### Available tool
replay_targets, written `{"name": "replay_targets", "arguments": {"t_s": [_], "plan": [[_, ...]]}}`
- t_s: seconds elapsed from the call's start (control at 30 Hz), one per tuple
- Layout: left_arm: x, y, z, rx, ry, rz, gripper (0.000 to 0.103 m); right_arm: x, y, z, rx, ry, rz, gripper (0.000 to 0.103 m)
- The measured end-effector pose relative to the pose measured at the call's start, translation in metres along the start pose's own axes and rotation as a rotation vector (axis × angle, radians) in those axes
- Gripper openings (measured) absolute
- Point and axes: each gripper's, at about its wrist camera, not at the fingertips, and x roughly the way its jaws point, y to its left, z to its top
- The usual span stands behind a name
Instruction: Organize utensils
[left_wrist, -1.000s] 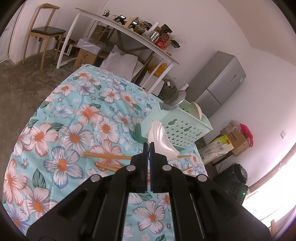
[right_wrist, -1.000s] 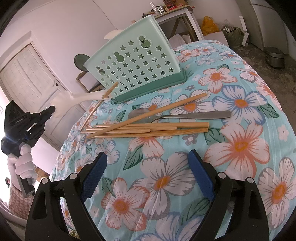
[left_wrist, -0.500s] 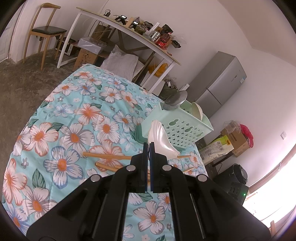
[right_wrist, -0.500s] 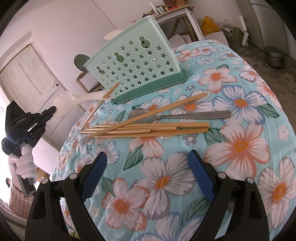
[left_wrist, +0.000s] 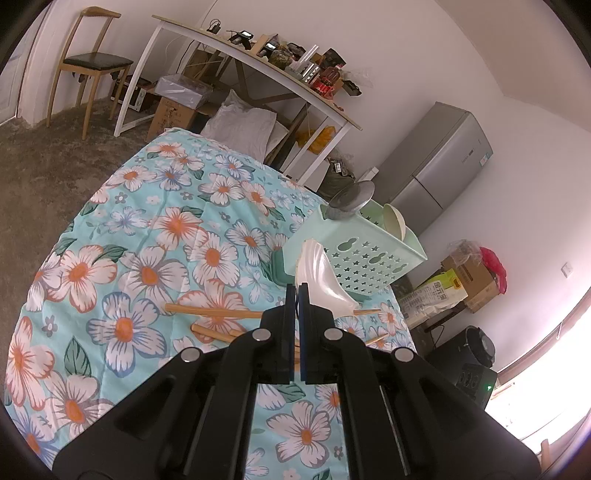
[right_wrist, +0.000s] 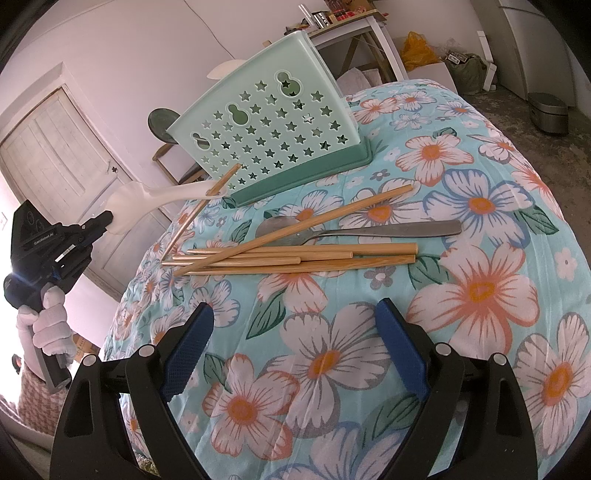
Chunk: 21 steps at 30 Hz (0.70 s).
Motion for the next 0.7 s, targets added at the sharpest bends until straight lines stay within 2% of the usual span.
{"name": "replay_targets", "arguments": {"t_s": [0.7], "plan": [[0.0012, 0.002, -0.0008, -0.004, 0.001, 0.001, 0.001, -0.0005, -0.0007, 0.0003, 0.0, 0.0, 0.0, 0.087]]}}
